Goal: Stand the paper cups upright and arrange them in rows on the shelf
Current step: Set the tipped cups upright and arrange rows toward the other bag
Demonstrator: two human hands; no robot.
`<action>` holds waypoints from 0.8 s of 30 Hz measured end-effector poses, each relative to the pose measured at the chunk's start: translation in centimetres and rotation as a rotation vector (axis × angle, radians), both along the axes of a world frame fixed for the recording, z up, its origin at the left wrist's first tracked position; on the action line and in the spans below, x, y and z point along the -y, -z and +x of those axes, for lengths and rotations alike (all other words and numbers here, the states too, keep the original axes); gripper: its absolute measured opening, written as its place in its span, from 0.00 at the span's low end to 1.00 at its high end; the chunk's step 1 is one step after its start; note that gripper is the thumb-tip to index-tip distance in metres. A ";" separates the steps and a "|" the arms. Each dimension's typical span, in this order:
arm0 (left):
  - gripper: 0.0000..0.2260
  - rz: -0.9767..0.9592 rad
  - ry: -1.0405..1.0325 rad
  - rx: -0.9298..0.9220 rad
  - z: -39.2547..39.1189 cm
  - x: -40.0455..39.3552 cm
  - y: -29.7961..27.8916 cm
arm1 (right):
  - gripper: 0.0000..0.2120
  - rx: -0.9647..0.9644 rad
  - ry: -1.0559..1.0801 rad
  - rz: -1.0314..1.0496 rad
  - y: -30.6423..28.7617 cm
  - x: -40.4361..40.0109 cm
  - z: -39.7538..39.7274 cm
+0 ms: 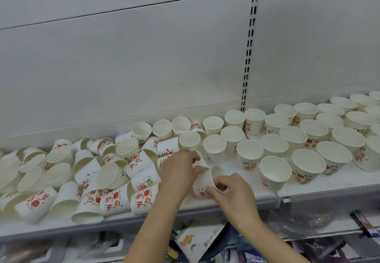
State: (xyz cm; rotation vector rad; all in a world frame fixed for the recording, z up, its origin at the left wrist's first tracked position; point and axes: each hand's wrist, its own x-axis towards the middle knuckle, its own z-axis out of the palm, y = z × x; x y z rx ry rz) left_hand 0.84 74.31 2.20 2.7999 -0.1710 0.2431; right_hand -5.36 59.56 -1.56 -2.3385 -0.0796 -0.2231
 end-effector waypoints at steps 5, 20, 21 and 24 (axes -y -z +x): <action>0.08 0.201 -0.003 0.084 0.3 1.5 0.4 | 0.08 0.580 -0.126 -0.247 0.9 3.9 -0.9; 0.11 -0.140 -0.167 0.122 2.0 0.4 -0.6 | 0.12 0.739 -0.126 -0.415 2.7 7.0 1.2; 0.10 -0.101 -0.145 0.144 2.9 0.0 -0.6 | 0.11 0.751 -0.109 -0.402 2.4 6.7 1.1; 0.12 0.171 0.008 0.088 4.9 -0.8 0.2 | 0.12 0.760 -0.068 -0.372 1.6 5.8 1.5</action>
